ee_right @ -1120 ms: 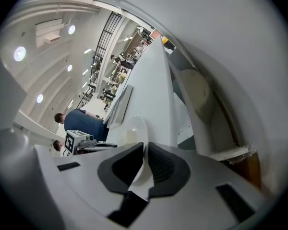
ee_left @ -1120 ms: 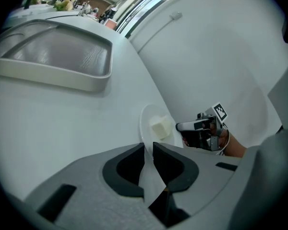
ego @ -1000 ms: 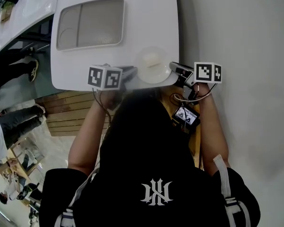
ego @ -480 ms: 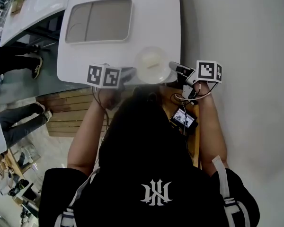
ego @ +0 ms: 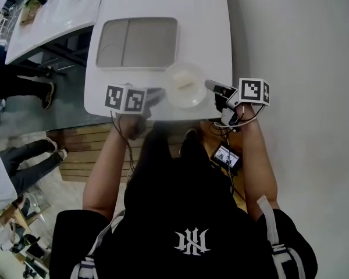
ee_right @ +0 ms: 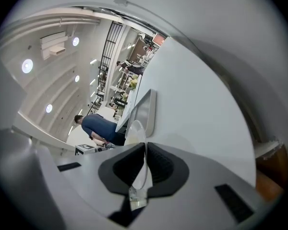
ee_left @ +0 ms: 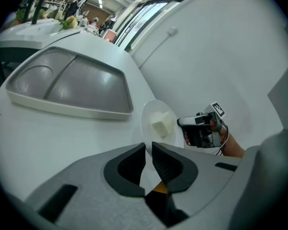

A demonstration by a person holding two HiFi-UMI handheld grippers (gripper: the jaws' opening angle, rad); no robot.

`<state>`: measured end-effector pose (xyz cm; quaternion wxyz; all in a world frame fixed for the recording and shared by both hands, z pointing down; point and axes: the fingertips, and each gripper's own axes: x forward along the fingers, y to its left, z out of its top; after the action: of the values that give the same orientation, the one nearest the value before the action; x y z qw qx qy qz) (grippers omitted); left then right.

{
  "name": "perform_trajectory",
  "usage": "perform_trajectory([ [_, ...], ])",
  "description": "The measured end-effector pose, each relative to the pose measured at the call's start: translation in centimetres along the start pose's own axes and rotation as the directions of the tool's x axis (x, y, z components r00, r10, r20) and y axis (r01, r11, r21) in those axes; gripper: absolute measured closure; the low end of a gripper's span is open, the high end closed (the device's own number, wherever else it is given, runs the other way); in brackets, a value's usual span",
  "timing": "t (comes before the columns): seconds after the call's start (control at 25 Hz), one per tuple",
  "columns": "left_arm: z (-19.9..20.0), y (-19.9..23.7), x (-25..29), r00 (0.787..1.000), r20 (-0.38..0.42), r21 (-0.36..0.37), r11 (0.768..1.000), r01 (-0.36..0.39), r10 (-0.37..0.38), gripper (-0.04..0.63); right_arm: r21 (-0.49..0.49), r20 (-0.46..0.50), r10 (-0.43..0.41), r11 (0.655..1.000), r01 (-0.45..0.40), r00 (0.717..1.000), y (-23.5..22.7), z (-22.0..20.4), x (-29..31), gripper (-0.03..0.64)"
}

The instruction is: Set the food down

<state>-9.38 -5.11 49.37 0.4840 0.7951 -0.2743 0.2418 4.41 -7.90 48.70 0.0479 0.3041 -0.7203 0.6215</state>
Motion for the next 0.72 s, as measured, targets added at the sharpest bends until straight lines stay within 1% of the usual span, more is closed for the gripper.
perform_trajectory([
  [0.12,0.5,-1.0,-1.0,1.000,0.001,0.027,1.000,0.002,-0.002,0.555,-0.009,0.027,0.010,1.000,-0.010,1.000,1.5,0.2,-0.8,0.600],
  [0.2,1.9,-0.2,-2.8,1.000,0.001,0.039,0.999,0.005,-0.005,0.555,-0.013,0.042,0.013,1.000,-0.012,0.999,3.4,1.0,0.3,0.600],
  [0.28,4.2,3.4,-4.8,1.000,0.002,0.043,0.999,0.003,-0.003,0.555,-0.017,0.048,0.012,1.000,-0.012,0.999,5.0,2.7,4.4,0.600],
  [0.4,7.3,9.2,-6.7,1.000,0.001,0.043,0.999,-0.003,0.003,0.555,-0.020,0.047,0.014,1.000,-0.013,0.999,6.3,5.3,10.6,0.600],
  [0.56,9.6,12.6,-7.7,1.000,-0.009,0.058,0.998,-0.010,0.011,0.555,-0.026,0.057,0.007,1.000,-0.005,0.998,7.2,7.6,14.5,0.600],
  [0.72,11.2,15.2,-7.6,0.999,-0.039,0.062,0.998,-0.013,0.015,0.554,-0.013,0.049,-0.032,0.999,0.032,0.998,6.7,9.0,17.2,0.600],
])
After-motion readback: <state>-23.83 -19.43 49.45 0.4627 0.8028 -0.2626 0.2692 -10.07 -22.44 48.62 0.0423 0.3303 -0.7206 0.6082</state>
